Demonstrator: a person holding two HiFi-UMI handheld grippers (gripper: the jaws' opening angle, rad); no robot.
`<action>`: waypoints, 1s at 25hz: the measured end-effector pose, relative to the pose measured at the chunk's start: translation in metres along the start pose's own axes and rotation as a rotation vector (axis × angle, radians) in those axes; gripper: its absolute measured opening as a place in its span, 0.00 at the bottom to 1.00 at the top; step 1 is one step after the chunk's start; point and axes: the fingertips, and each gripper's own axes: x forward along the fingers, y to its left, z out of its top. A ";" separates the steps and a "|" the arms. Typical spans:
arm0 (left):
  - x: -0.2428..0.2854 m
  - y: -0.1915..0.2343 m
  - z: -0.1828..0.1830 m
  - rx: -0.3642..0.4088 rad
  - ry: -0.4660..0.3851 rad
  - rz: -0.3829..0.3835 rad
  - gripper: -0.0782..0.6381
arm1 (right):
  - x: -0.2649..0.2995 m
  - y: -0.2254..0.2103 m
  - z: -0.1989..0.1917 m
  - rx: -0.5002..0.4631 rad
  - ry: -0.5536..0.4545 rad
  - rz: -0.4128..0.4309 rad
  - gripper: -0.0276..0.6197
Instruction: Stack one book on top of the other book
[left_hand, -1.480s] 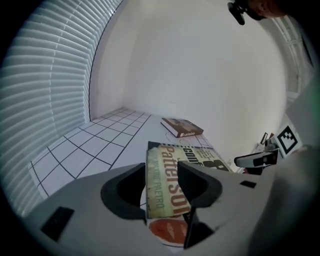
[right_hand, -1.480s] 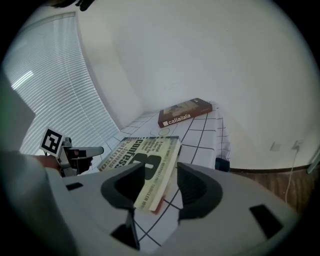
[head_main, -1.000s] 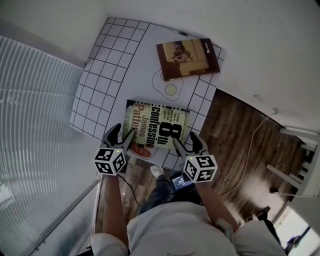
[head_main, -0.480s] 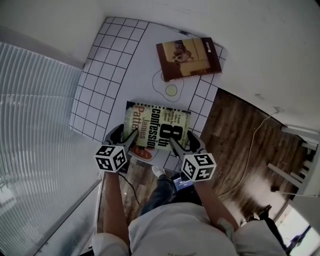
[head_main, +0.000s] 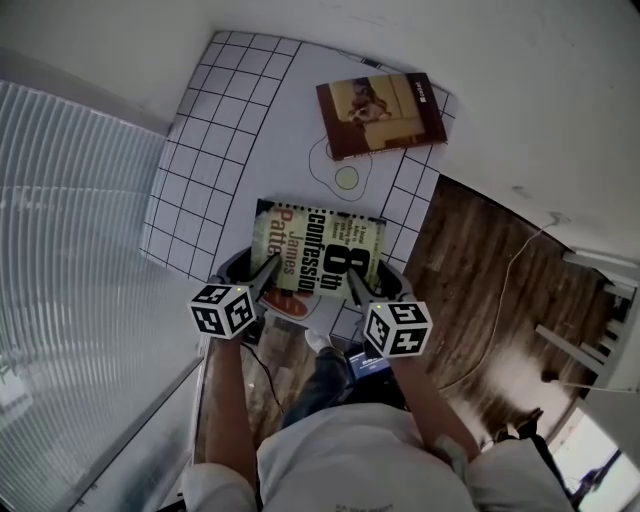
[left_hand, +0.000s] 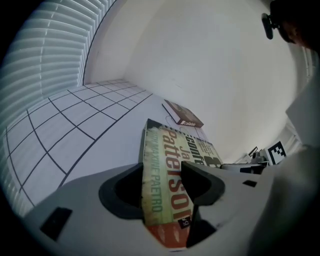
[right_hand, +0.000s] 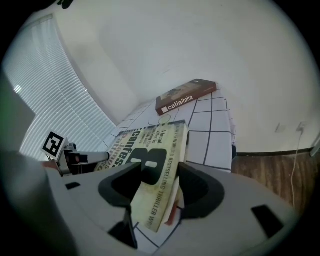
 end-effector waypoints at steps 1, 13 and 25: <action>0.000 0.000 0.000 -0.002 0.001 -0.001 0.45 | 0.000 0.000 0.000 0.002 0.001 0.000 0.41; -0.007 -0.008 -0.001 0.010 0.023 -0.028 0.44 | -0.014 0.002 -0.003 0.028 0.008 -0.023 0.39; -0.041 -0.032 0.023 0.014 -0.036 -0.069 0.44 | -0.055 0.023 0.027 0.022 -0.079 -0.018 0.37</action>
